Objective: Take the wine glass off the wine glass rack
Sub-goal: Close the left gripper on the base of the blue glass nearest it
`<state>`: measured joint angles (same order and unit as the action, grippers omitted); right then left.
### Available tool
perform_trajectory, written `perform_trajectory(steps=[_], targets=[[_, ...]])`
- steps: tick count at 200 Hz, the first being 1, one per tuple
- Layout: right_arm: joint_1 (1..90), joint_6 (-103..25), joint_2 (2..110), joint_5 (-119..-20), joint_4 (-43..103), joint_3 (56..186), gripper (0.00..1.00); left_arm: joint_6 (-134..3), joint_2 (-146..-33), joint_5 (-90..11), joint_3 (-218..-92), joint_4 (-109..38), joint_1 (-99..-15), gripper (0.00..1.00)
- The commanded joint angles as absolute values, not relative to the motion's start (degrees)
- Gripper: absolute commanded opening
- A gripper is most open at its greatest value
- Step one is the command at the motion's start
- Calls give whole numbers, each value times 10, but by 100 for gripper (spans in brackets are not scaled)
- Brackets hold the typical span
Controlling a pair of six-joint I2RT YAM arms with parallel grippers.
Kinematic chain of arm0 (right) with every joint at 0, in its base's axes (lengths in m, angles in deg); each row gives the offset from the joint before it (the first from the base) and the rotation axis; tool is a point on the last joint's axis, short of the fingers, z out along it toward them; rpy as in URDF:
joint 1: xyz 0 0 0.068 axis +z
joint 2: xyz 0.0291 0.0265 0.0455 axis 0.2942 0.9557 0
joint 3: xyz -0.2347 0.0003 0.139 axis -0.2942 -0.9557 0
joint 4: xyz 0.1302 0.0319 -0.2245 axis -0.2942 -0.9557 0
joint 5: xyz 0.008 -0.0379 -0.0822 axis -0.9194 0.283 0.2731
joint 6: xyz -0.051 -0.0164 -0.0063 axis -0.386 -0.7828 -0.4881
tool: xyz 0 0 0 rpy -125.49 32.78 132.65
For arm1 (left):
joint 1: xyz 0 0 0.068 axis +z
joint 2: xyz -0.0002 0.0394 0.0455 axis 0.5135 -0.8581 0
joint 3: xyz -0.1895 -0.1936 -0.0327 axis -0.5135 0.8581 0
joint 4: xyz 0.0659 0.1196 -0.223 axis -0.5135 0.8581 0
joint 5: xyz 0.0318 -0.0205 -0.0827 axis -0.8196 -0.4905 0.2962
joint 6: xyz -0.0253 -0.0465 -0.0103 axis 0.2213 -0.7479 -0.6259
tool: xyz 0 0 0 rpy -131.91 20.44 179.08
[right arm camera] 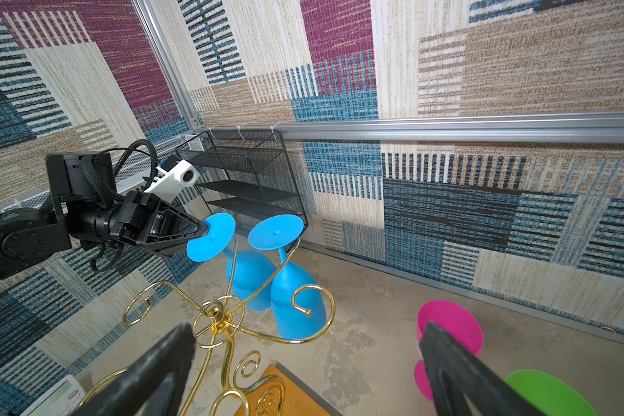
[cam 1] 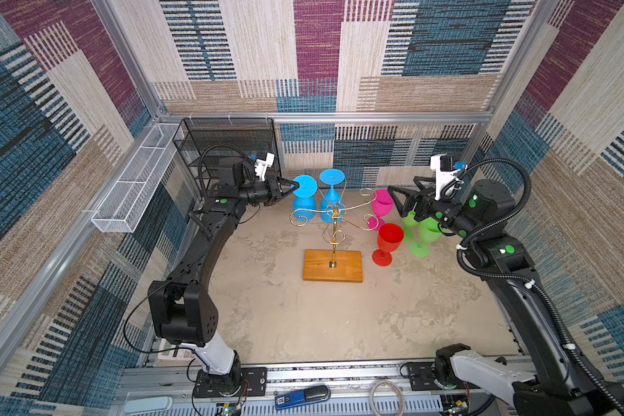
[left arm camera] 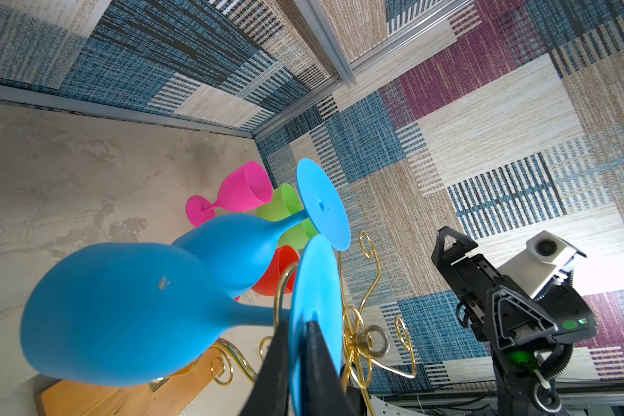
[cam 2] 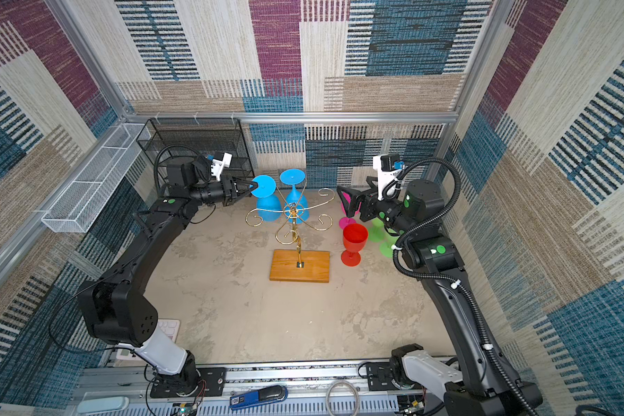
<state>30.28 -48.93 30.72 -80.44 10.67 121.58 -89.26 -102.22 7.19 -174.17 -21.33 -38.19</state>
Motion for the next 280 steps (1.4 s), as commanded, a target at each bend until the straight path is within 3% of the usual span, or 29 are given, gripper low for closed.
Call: perform_trajectory(steps=[1, 100, 280], targets=[[304, -488, 304, -801, 130, 1214, 100, -895, -1018, 87, -1745, -214, -382, 10], [304, -490, 295, -796, 129, 1206, 100, -954, -1012, 101, -1735, -264, -381, 0], [303, -491, 279, -791, 117, 1208, 99, -1036, -1009, 94, -1718, -359, -382, 0]])
